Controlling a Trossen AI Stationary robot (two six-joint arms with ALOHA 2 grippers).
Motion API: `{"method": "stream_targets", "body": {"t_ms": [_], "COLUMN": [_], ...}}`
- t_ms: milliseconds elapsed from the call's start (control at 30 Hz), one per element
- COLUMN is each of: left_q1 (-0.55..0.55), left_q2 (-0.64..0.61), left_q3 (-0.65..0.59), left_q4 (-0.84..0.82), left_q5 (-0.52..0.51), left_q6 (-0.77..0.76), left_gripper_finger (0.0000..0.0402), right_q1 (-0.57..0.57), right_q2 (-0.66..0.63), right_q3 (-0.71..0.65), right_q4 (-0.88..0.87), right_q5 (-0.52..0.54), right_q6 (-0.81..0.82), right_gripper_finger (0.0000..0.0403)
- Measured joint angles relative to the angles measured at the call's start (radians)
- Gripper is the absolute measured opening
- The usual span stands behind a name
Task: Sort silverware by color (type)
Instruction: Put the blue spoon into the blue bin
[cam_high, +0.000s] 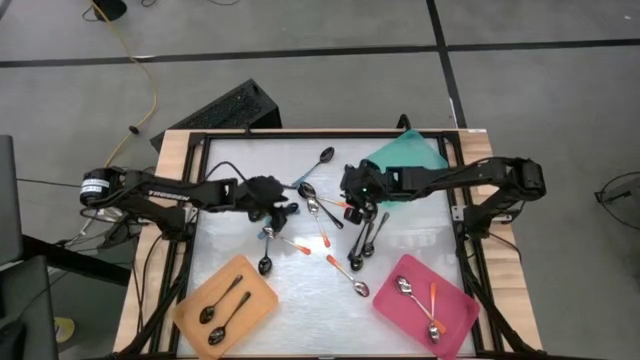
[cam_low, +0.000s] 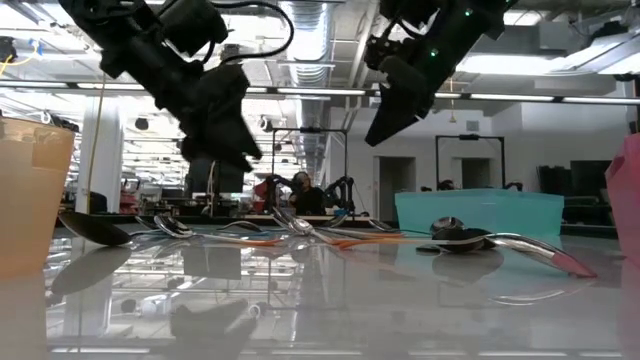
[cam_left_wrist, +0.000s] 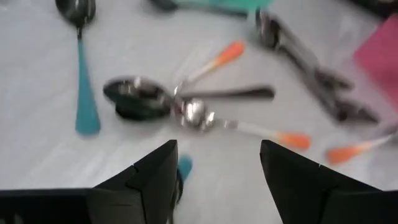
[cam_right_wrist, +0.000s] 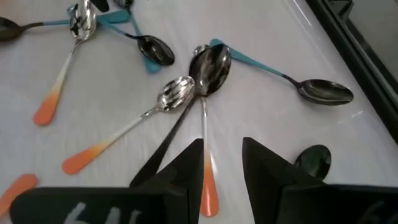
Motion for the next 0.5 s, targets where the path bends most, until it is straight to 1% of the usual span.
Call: {"method": "stream_targets", "body": {"t_ms": [167, 500], "left_q1": [-0.066, -0.15], "left_q2": [0.0, 0.001], "left_q3": [0.0, -0.024], "left_q4": [-0.108, -0.132], "left_q5": [-0.159, -0.285], "left_q6": [-0.007, -0.057], "left_gripper_finger": [0.0215, 0.0215], "right_q1": [0.016, 0.015], "right_q2": [0.001, 0.001], "right_q3": [0.0, 0.0], "right_q4": [0.028, 0.029], "right_q5": [0.0, 0.0], "right_q6": [0.0, 0.019], "right_gripper_finger": [0.0118, 0.0118]}}
